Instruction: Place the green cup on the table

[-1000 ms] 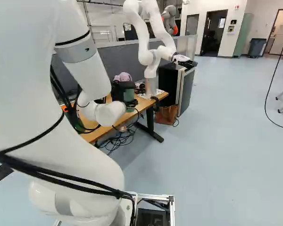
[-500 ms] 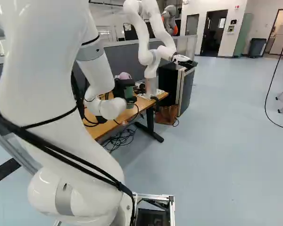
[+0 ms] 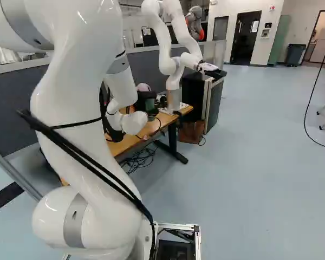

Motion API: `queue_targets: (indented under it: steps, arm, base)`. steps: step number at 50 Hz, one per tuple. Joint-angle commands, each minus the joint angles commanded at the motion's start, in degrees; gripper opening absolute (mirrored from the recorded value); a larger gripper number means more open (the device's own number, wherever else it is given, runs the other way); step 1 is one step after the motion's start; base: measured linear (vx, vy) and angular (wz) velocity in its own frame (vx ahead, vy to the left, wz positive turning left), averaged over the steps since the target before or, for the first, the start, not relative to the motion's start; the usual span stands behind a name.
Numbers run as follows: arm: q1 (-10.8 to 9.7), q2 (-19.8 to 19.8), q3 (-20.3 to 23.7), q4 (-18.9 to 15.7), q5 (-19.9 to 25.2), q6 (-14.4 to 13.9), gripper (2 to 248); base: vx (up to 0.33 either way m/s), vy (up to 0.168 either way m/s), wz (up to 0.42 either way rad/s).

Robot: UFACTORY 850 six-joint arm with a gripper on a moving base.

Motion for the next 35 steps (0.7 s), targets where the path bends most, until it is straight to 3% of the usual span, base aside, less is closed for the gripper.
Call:
queue_targets:
  steps: [35]
  arm:
    - [-0.2, -13.6, -12.3, 0.0, 1.8, 0.0, 124]
  base:
    - [0.000, 0.000, 0.000]
